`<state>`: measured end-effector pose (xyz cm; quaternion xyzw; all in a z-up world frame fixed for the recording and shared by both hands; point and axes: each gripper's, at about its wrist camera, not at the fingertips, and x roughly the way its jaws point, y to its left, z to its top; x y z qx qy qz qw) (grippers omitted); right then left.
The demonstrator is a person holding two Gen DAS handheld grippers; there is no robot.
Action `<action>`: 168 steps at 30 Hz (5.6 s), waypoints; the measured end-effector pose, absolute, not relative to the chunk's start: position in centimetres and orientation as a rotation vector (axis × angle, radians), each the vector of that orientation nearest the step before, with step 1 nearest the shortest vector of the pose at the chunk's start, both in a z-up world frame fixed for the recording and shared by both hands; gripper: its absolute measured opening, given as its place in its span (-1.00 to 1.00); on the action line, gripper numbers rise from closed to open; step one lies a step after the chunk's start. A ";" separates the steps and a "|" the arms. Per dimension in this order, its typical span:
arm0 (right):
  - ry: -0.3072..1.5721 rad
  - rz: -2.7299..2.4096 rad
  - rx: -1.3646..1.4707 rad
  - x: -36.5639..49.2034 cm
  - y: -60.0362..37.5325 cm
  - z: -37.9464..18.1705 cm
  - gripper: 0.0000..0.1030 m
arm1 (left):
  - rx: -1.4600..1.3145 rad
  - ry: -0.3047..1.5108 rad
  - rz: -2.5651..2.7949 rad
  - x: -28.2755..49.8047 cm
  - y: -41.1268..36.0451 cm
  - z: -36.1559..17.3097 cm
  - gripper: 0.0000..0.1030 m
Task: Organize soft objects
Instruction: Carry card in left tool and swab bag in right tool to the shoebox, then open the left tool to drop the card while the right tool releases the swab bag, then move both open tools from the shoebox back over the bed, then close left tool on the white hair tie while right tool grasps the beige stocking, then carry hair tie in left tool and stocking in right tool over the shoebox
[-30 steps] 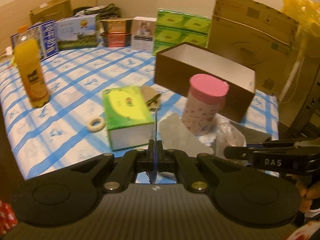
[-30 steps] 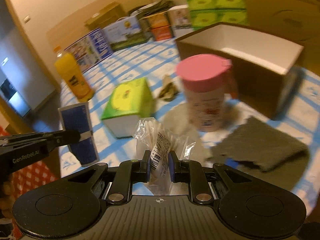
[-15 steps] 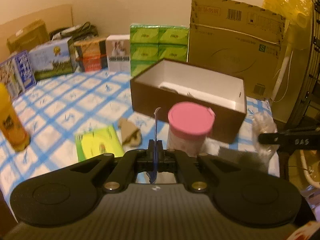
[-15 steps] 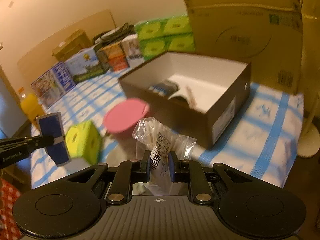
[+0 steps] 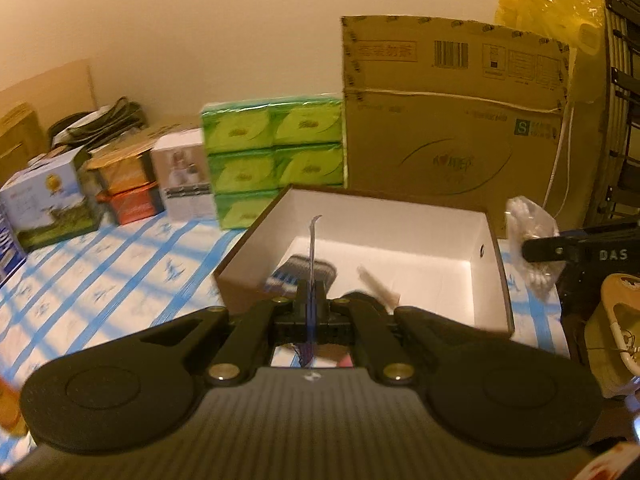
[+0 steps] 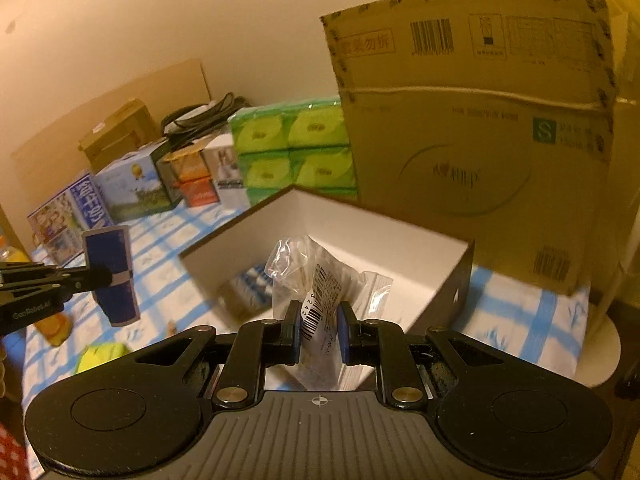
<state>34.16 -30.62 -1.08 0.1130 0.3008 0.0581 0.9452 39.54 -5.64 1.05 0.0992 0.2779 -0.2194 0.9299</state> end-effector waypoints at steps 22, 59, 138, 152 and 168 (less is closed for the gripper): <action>0.757 0.117 0.114 47.7 -33.7 -8.5 -0.64 | 0.315 0.739 -0.525 53.7 -16.0 -6.2 -0.99; 0.630 0.170 0.279 38.2 -33.0 -4.3 0.17 | 0.031 0.732 -0.362 45.0 -1.6 -0.8 -0.28; 1.156 0.264 -0.008 53.9 -2.5 -13.0 0.17 | -0.034 0.898 -0.047 43.9 22.1 -12.7 -0.85; 1.283 0.254 0.047 55.6 -2.8 -16.8 -0.73 | -0.060 0.899 -0.043 46.4 20.9 -12.6 -0.85; 1.079 0.360 0.153 52.0 -4.7 -9.6 -0.82 | -0.058 0.846 -0.059 44.5 19.3 -8.4 -0.85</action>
